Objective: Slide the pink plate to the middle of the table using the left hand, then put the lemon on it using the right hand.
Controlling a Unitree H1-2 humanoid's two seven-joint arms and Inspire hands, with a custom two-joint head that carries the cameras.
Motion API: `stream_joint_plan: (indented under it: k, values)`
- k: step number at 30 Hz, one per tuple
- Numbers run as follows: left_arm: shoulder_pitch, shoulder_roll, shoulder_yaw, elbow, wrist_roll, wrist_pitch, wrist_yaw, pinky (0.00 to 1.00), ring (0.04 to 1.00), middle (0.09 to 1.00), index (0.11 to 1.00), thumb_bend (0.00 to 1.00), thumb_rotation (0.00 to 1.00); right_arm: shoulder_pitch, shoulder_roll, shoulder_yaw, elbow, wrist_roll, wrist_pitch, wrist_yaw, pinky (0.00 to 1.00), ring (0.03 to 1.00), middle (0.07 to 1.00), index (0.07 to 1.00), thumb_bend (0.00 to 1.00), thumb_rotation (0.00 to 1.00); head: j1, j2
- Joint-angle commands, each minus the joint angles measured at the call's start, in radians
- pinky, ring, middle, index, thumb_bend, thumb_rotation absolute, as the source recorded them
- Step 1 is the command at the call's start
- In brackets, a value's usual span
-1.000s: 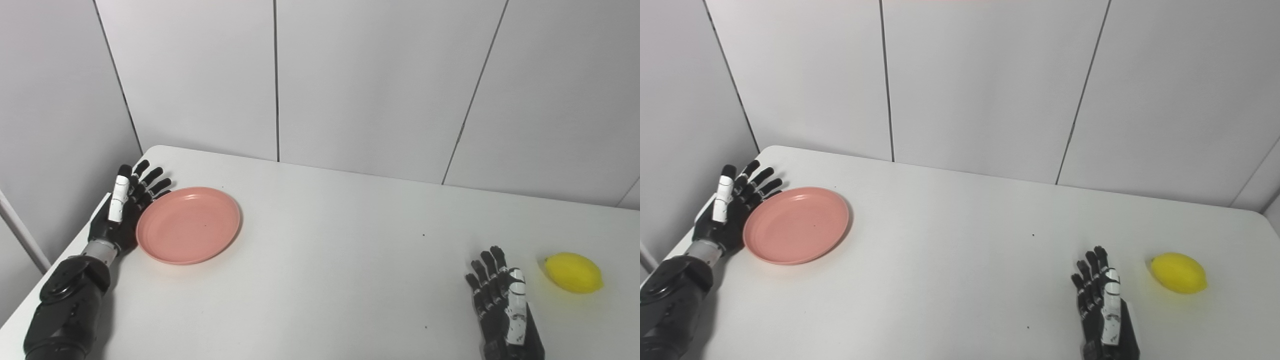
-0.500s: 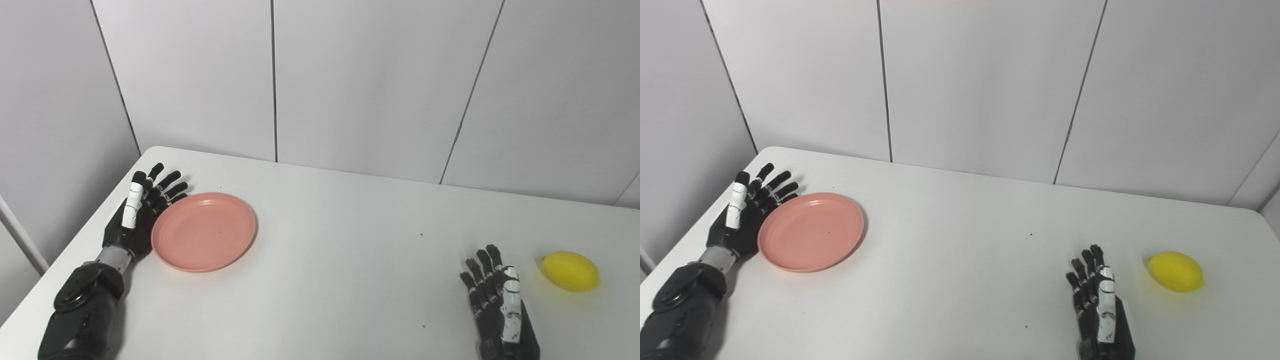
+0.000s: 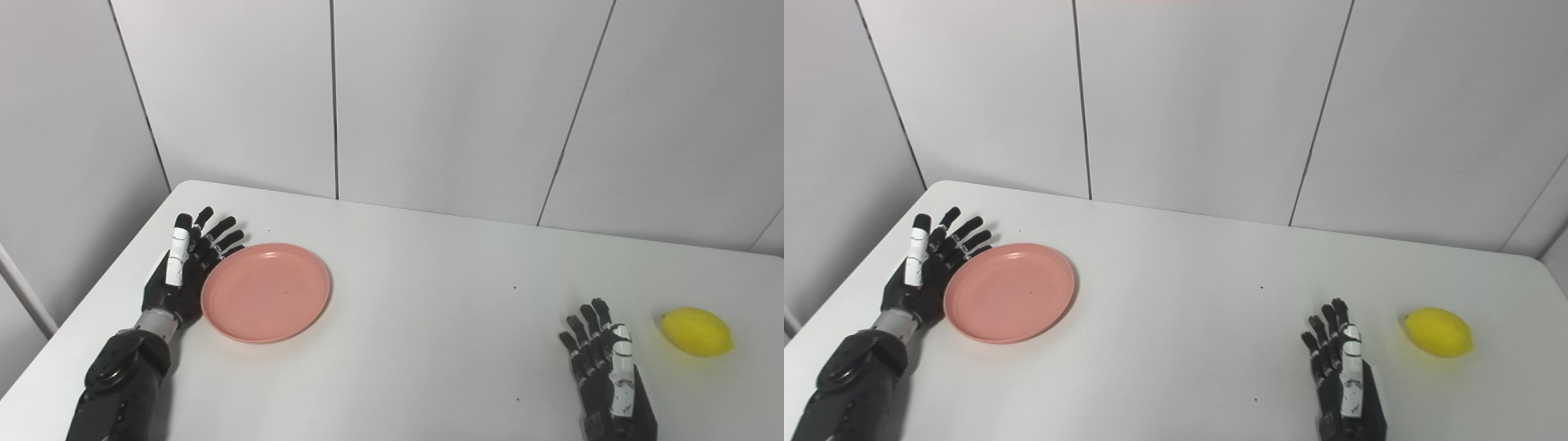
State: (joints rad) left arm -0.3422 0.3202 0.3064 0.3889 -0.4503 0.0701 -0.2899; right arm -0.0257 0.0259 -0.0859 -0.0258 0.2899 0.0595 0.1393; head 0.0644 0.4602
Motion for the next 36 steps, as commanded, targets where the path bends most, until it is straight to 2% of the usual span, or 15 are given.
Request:
stream_joint_plan:
  k: [1,8,17,21,26,36]
  values:
    - [-0.013,0.0,0.0,-0.065,0.006,0.023,0.028,0.82,0.843,0.878,0.977,0.87,0.84,0.052,0.019,0.009,0.081,0.0,0.014,-0.009,0.97,0.969,1.0,1.0,0.7,0.96,0.0,-0.001]
    - [0.011,-0.038,-0.008,-0.188,0.008,0.126,0.097,0.84,0.866,0.897,0.987,0.81,0.87,0.05,0.021,0.011,0.084,-0.004,0.01,-0.01,0.96,0.966,1.0,1.0,0.7,0.95,-0.003,-0.001]
    - [0.034,-0.08,-0.027,-0.312,0.046,0.235,0.196,0.85,0.867,0.897,0.98,0.86,0.89,0.05,0.023,0.01,0.077,-0.001,0.019,-0.009,0.96,0.969,1.0,1.0,0.7,0.96,-0.003,0.0]
    - [0.043,-0.106,-0.029,-0.365,0.049,0.281,0.23,0.87,0.88,0.9,0.98,0.83,0.88,0.05,0.024,0.009,0.079,0.0,0.013,-0.008,0.96,0.97,1.0,1.0,0.7,0.96,-0.004,0.002]
    - [0.048,-0.127,-0.031,-0.381,0.048,0.286,0.236,0.9,0.881,0.902,0.979,0.8,0.88,0.049,0.023,0.009,0.083,0.001,0.008,-0.006,0.96,0.969,1.0,1.0,0.7,0.95,-0.003,0.002]
    - [0.053,-0.148,-0.029,-0.398,0.039,0.29,0.246,0.92,0.892,0.901,0.974,0.81,0.86,0.049,0.028,0.009,0.073,0.003,0.015,-0.009,0.97,0.968,1.0,1.0,0.68,0.95,-0.006,0.007]
